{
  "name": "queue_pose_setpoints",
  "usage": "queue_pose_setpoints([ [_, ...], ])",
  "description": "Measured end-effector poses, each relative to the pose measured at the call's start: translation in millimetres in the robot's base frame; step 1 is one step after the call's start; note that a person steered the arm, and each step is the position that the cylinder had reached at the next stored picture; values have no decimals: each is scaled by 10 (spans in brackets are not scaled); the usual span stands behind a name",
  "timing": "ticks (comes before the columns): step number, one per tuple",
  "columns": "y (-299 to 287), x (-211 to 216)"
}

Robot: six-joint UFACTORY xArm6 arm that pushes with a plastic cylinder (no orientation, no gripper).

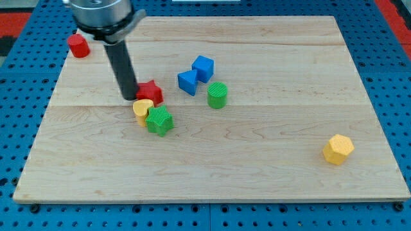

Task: Push the red star closer to the yellow blocks

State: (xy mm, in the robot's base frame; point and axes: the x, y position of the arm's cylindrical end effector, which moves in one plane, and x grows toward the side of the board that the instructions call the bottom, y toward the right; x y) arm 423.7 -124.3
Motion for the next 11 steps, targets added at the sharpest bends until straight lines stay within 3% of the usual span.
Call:
queue_pose_setpoints([
  [1, 112, 0],
  [3, -787, -15],
  [4, -633, -67],
  [5, -319, 322],
  [7, 1361, 393],
  [9, 2667, 661],
  [10, 2310, 727],
  [11, 1503, 861],
])
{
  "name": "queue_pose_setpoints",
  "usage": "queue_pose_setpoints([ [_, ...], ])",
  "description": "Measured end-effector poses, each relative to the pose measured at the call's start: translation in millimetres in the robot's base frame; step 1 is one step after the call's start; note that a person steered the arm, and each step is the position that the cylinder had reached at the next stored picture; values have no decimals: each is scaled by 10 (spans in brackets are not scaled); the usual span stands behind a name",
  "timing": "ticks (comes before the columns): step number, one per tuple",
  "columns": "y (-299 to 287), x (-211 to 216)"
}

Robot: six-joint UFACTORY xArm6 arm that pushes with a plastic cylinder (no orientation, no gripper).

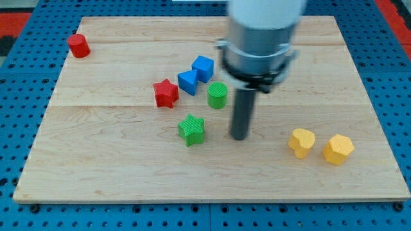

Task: Push the red star closer to the yellow blocks

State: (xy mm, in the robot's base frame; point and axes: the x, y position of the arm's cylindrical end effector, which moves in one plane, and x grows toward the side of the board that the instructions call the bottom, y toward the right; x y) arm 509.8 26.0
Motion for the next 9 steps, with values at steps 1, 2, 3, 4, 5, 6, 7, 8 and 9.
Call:
queue_pose_setpoints([
  [1, -623, -193],
  [2, -1425, -376],
  [3, -1404, -795],
  [4, -1404, -1046],
  [5, -800, -924],
  [6, 138, -546],
  [7, 530, -197],
  [8, 48, -550],
  [9, -346, -545],
])
